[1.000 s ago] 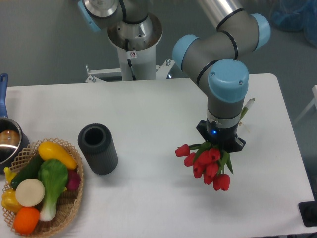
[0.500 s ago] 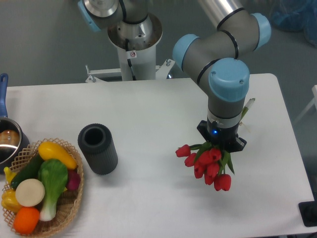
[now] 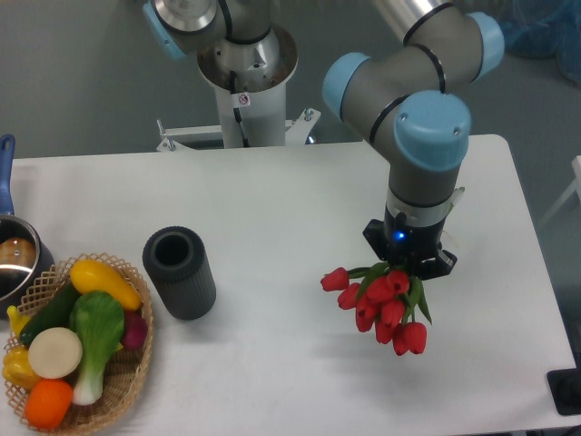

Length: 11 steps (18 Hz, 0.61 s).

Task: Insert the flowers into the vase
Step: 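Carry the tulip bunch toward the black vase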

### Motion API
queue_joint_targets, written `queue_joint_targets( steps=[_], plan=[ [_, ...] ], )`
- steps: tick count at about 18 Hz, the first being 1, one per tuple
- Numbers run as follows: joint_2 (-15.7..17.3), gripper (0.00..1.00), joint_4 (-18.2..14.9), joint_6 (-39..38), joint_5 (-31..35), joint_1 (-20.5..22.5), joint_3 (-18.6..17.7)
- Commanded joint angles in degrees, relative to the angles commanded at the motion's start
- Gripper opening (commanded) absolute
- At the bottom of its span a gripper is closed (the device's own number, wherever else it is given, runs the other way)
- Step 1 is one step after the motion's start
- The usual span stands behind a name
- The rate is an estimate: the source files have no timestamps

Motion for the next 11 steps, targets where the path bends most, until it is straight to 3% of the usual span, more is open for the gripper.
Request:
queue_joint_targets(
  steps=[7, 11],
  plan=[
    [0.5, 0.16, 5.8, -6.5, -13.8, 1.0, -0.3],
    [0.5, 0.16, 6.6, -9.8, -21.2, 1.4, -0.3]
  ],
)
